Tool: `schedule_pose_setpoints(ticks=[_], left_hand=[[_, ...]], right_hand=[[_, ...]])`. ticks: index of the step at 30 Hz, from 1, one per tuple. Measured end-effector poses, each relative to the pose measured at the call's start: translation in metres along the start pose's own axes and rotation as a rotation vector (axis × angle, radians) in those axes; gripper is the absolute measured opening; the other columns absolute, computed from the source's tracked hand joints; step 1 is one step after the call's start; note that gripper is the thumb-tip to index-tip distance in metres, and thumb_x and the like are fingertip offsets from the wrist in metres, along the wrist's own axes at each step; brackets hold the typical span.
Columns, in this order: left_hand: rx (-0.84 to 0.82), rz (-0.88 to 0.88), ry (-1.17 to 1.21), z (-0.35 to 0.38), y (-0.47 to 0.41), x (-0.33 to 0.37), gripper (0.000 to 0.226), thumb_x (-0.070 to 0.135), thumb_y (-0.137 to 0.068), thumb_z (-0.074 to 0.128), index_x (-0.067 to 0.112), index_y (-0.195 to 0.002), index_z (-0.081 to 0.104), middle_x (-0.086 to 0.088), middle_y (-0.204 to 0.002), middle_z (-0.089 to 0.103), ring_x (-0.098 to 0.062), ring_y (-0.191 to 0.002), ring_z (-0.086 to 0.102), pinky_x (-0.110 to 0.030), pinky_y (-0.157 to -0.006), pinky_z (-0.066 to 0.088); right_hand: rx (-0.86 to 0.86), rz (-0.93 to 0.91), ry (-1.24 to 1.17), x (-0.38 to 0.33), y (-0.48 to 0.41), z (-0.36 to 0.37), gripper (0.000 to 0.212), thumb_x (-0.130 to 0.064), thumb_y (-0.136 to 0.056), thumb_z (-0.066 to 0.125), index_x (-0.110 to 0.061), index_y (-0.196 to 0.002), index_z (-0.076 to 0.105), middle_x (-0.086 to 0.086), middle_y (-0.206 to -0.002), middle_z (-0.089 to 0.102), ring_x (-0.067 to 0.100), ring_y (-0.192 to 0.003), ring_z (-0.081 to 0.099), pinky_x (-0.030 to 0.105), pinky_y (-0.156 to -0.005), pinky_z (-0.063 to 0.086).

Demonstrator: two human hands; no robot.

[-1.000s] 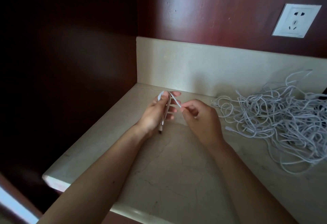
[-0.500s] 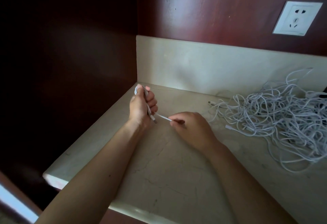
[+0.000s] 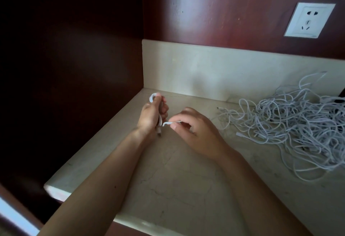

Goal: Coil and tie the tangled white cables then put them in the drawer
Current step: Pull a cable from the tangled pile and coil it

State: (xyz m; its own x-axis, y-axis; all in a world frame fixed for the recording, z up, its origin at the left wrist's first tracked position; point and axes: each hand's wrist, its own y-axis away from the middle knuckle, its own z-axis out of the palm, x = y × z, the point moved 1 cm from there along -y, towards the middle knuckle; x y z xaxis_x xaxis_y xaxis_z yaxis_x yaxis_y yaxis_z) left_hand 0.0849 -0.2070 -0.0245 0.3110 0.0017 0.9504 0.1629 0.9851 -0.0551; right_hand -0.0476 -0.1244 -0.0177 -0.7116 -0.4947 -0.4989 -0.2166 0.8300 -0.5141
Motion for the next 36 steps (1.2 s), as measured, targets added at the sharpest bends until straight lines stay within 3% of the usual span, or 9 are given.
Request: schedule_pose_setpoints(ticks=[3,5,9,13,15,19,23,30,36], left_hand=[[-0.151,-0.092,-0.081,0.009,0.006,-0.003,0.045,0.04,-0.104,0.034,0.013,-0.076,0.055,0.003,-0.053,0.052,-0.012,-0.051,0.048,-0.026,-0.054,0.039],[-0.269,-0.177,-0.138,0.013,0.011,-0.004,0.057,0.051,-0.102,0.028,0.011,-0.072,0.054,0.001,-0.055,0.055,-0.012,-0.051,0.051,-0.022,-0.05,0.041],[-0.521,-0.262,-0.223,0.016,0.018,-0.003,0.074,0.069,-0.094,0.014,0.005,-0.087,0.051,-0.003,-0.06,0.047,-0.01,-0.046,0.038,-0.022,-0.042,0.026],[-0.651,-0.346,-0.248,0.017,0.023,-0.003,0.071,0.072,-0.09,0.016,0.017,-0.064,0.052,0.001,-0.055,0.04,-0.008,-0.043,0.026,-0.023,-0.043,0.014],[-0.693,-0.35,-0.27,0.017,0.024,-0.004,0.064,0.073,-0.089,0.026,0.022,-0.065,0.054,0.004,-0.053,0.033,-0.006,-0.043,0.021,-0.021,-0.04,0.011],[-0.646,-0.269,-0.382,0.016,0.025,-0.002,0.048,0.065,-0.09,0.042,0.022,-0.069,0.046,0.007,-0.051,0.025,-0.006,-0.042,0.02,-0.017,-0.037,0.017],[-0.559,-0.192,-0.374,0.018,0.025,-0.002,0.044,0.052,-0.099,0.032,0.02,-0.071,0.045,0.007,-0.051,0.027,-0.007,-0.044,0.021,-0.018,-0.038,0.02],[-0.193,0.141,-0.406,0.014,0.017,-0.006,0.044,0.042,-0.104,0.035,0.02,-0.09,0.071,-0.001,-0.056,0.058,-0.011,-0.041,0.034,-0.021,-0.039,0.026],[-0.124,0.023,0.031,0.016,0.013,-0.004,0.047,0.039,-0.105,0.032,0.008,-0.103,0.068,-0.008,-0.087,0.074,-0.014,-0.078,0.07,-0.023,-0.074,0.057]], right_hand=[[0.075,0.013,-0.035,0.002,0.0,-0.002,0.017,-0.036,-0.092,0.053,-0.031,-0.097,0.069,-0.016,-0.087,0.055,0.006,-0.081,0.057,0.034,-0.076,0.049],[0.131,0.027,-0.006,0.003,0.001,-0.004,0.013,-0.032,-0.091,0.057,-0.03,-0.095,0.069,-0.014,-0.087,0.06,0.005,-0.083,0.057,0.034,-0.077,0.049],[0.293,0.1,0.053,0.005,0.002,-0.011,0.003,-0.031,-0.083,0.069,-0.029,-0.085,0.067,-0.014,-0.082,0.064,0.004,-0.078,0.058,0.026,-0.07,0.045],[0.355,0.156,-0.035,0.014,0.0,-0.013,0.008,-0.023,-0.081,0.072,-0.025,-0.085,0.066,-0.011,-0.081,0.063,0.008,-0.077,0.059,0.031,-0.07,0.049],[0.355,0.136,-0.098,0.02,-0.002,-0.014,0.008,-0.015,-0.085,0.066,-0.02,-0.091,0.068,-0.009,-0.086,0.065,0.011,-0.082,0.061,0.038,-0.075,0.051],[0.339,0.137,-0.138,0.026,-0.002,-0.014,0.012,-0.011,-0.089,0.059,-0.017,-0.096,0.066,-0.004,-0.089,0.067,0.009,-0.081,0.06,0.036,-0.074,0.051],[0.336,0.175,-0.138,0.026,-0.002,-0.011,0.011,-0.011,-0.092,0.06,-0.019,-0.098,0.065,-0.008,-0.085,0.066,0.005,-0.075,0.058,0.028,-0.07,0.048],[0.318,0.247,-0.061,0.03,0.001,-0.008,0.003,-0.025,-0.088,0.062,-0.026,-0.088,0.06,-0.009,-0.067,0.06,0.011,-0.061,0.054,0.035,-0.062,0.048],[0.248,0.266,-0.023,0.027,0.003,0.001,0.006,-0.028,-0.083,0.063,-0.024,-0.082,0.06,-0.01,-0.071,0.067,0.011,-0.07,0.064,0.039,-0.068,0.053]])
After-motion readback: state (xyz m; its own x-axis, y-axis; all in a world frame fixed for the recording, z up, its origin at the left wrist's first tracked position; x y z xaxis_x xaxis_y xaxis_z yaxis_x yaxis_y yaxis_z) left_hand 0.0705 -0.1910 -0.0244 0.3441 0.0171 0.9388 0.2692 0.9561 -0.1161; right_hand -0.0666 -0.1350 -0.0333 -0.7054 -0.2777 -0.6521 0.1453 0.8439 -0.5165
